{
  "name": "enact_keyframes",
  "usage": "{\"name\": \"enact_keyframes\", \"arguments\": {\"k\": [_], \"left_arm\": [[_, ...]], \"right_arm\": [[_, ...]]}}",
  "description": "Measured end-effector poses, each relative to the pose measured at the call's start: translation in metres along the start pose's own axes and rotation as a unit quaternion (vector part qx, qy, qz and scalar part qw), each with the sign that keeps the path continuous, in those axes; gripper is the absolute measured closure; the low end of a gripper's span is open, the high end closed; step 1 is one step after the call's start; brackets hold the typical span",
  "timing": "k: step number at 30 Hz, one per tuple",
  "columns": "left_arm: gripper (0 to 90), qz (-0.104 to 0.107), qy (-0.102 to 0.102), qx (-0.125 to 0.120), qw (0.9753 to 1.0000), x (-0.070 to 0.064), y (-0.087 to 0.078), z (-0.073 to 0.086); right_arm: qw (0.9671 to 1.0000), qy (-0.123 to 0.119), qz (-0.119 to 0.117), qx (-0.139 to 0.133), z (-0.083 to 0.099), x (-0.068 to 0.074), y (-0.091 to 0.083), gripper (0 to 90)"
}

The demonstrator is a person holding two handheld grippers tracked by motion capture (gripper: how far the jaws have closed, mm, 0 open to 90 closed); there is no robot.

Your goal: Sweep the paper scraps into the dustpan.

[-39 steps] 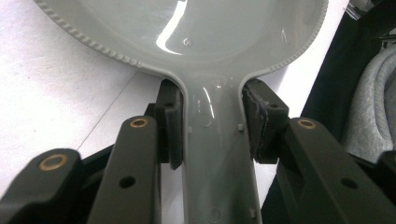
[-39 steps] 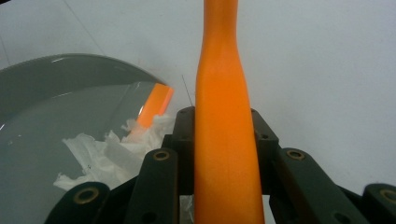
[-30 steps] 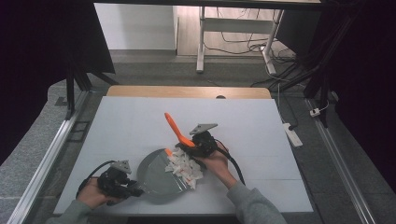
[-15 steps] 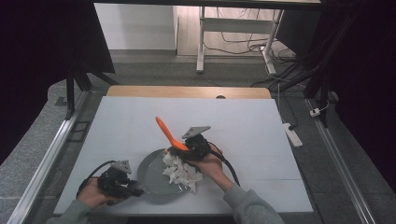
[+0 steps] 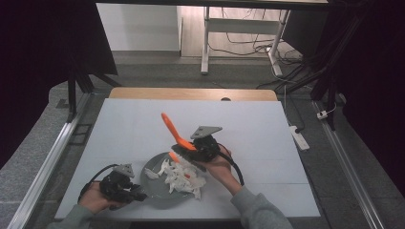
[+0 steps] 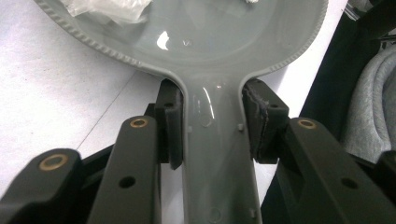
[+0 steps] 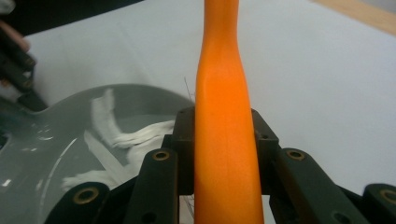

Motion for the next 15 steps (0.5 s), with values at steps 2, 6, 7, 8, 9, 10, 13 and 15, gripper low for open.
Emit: {"name": "enact_keyframes", "arguments": {"k": [2,6,7,8,9,10,13,15], "left_arm": [[61.5,0.0,0.0,0.0,1.0,0.0,0.0,0.0],[61.5,0.001,0.001,0.001,1.0,0.0,0.0,0.0],[61.5,0.001,0.002,0.001,1.0,0.0,0.0,0.0],[61.5,0.001,0.002,0.001,1.0,0.0,0.0,0.0],[61.4,0.001,0.003,0.001,1.0,-0.001,0.0,0.0],[61.5,0.001,0.003,0.001,1.0,-0.001,0.0,0.0],[61.5,0.001,0.002,0.001,1.0,-0.001,0.001,-0.001],[61.4,0.001,0.002,0.002,1.0,0.0,0.001,-0.001]], "right_arm": [[0.9999,0.005,0.009,-0.002,0.001,-0.006,-0.004,70.3],[0.9985,0.02,0.051,0.005,0.011,-0.033,-0.017,70.4],[0.998,0.022,0.059,0.008,0.014,-0.038,-0.019,70.3],[0.998,0.022,0.059,0.008,0.014,-0.038,-0.019,70.3],[0.9975,0.024,0.065,0.012,0.017,-0.042,-0.02,70.3],[0.997,0.027,0.071,0.016,0.02,-0.046,-0.02,70.3],[0.9959,0.037,0.078,0.024,0.026,-0.059,-0.015,70.4],[0.9958,0.035,0.078,0.034,0.028,-0.062,-0.011,70.4]]}}
Point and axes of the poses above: each handheld gripper's, and its own axes: y roughly forward along the jaws, z roughly out of its underside, x roughly to its left, the point moved 10 cm from there along y, roughly forward along the jaws, and after that the axes turned 15 degrees about -y, right-handed, at the moved point
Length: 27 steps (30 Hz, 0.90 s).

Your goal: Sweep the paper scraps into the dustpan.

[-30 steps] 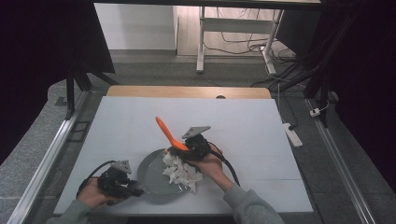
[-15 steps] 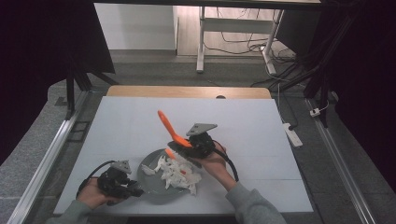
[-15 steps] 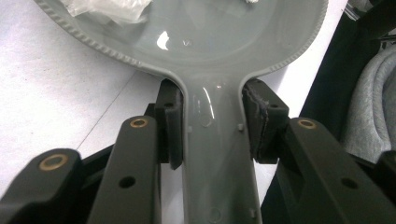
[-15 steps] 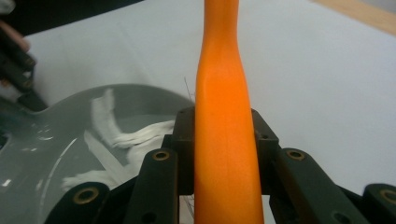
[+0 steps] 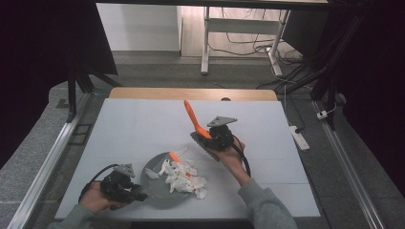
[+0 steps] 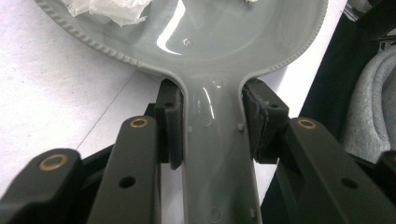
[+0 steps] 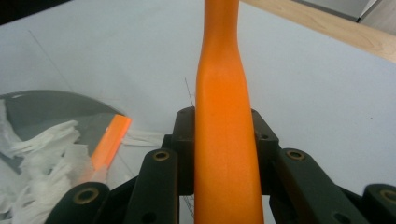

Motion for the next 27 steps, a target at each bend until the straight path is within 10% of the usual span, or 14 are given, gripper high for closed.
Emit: {"name": "enact_keyframes", "arguments": {"k": [13,27], "left_arm": [[61.5,0.005,-0.003,-0.002,1.0,0.002,0.0,-0.001],[61.5,0.003,-0.003,-0.002,1.0,0.001,0.001,-0.002]], "right_arm": [[0.9986,-0.021,-0.02,0.046,-0.001,0.01,0.041,70.4],[0.9951,-0.029,-0.083,0.046,-0.01,0.06,0.048,70.5]]}}
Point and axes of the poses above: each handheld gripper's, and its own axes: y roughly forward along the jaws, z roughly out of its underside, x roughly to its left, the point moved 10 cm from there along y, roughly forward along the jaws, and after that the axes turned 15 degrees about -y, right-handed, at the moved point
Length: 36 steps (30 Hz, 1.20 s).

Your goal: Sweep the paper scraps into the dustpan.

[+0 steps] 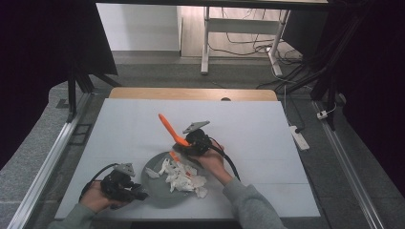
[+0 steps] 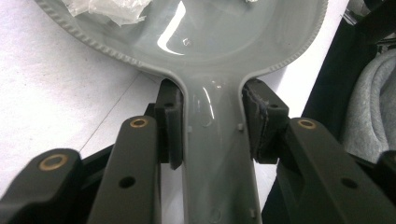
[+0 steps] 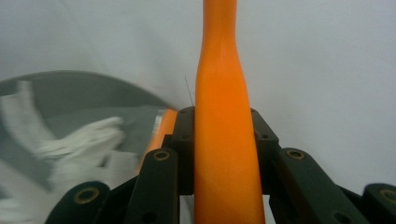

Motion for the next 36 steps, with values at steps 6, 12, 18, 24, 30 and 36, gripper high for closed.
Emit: {"name": "enact_keyframes", "arguments": {"k": [6,12,18,24,30,36], "left_arm": [[61.4,0.0,0.001,0.0,1.0,0.0,0.0,0.0],[61.5,0.0,0.0,0.0,1.0,0.0,0.0,0.0],[61.5,0.0,0.0,0.0,1.0,0.0,0.0,0.0],[61.5,0.0,0.0,0.0,1.0,0.0,0.0,0.0],[61.4,-0.001,0.0,-0.001,1.0,0.0,0.0,0.0],[61.5,-0.001,0.0,-0.001,1.0,0.0,0.001,0.001]], "right_arm": [[0.9993,-0.012,-0.032,-0.016,-0.008,0.026,-0.002,70.4],[0.9961,-0.008,-0.044,-0.076,-0.031,0.035,-0.029,70.4],[0.9952,0.006,-0.014,-0.097,-0.033,0.017,-0.054,70.4],[0.9962,0.008,-0.024,-0.084,-0.022,0.018,-0.062,70.4],[0.9983,-0.004,-0.03,-0.049,-0.006,0.021,-0.059,70.4],[0.9998,0.014,0.008,-0.014,0.018,0.005,-0.058,70.3]]}}
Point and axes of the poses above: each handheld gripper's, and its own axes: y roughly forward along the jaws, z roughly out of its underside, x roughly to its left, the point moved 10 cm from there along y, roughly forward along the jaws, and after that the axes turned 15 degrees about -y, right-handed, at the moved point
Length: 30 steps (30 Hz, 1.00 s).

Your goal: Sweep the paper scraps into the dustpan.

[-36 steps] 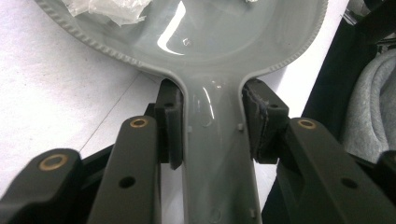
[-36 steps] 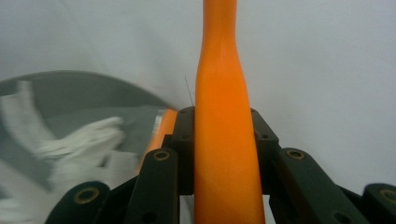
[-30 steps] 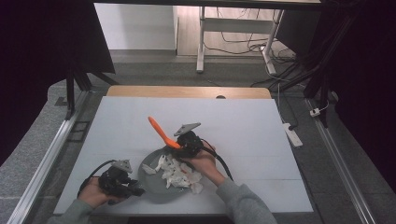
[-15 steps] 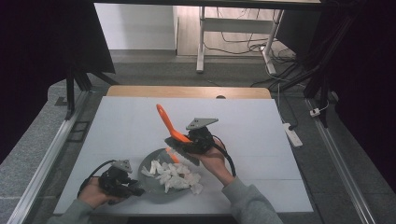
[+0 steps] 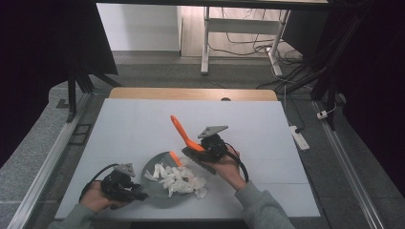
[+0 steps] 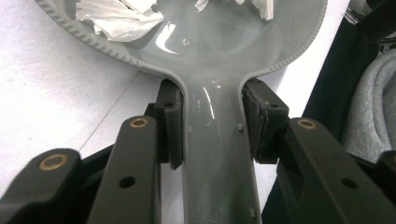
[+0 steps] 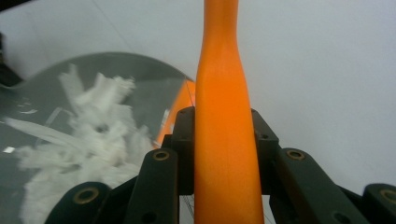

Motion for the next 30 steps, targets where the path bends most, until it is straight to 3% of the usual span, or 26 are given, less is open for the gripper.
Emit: {"name": "enact_keyframes", "arguments": {"k": [4,8,13,17,21,24,25,30], "left_arm": [[61.4,-0.001,0.0,-0.001,1.0,-0.001,0.0,0.001],[61.5,0.001,0.002,0.002,1.0,-0.002,0.001,0.002],[61.5,0.0,0.001,0.001,1.0,-0.004,0.001,0.003],[61.5,-0.002,0.001,0.002,1.0,-0.005,0.003,0.002],[61.4,-0.002,-0.003,0.001,1.0,-0.007,0.003,0.002],[61.4,-0.002,-0.005,-0.001,1.0,-0.008,0.004,0.002],[61.5,-0.001,-0.006,-0.001,1.0,-0.008,0.004,0.002],[61.5,-0.002,-0.007,-0.003,1.0,-0.01,0.003,0.005]], "right_arm": [[0.9995,0.02,0.016,0.019,0.014,-0.003,0.004,70.4],[0.9985,0.043,0.017,0.028,0.023,0.004,0.007,70.4],[0.998,0.057,0.009,0.025,0.021,0.016,0.011,70.4],[0.9985,0.047,-0.016,0.021,0.012,0.034,0.018,70.4],[0.9987,0.013,-0.049,-0.011,-0.009,0.055,0.018,70.4],[0.9986,0.013,-0.044,-0.028,-0.016,0.055,0.013,70.3],[0.9985,0.016,-0.032,-0.04,-0.02,0.049,0.006,70.3],[0.9983,0.027,-0.003,-0.052,-0.016,0.029,-0.01,70.3]]}}
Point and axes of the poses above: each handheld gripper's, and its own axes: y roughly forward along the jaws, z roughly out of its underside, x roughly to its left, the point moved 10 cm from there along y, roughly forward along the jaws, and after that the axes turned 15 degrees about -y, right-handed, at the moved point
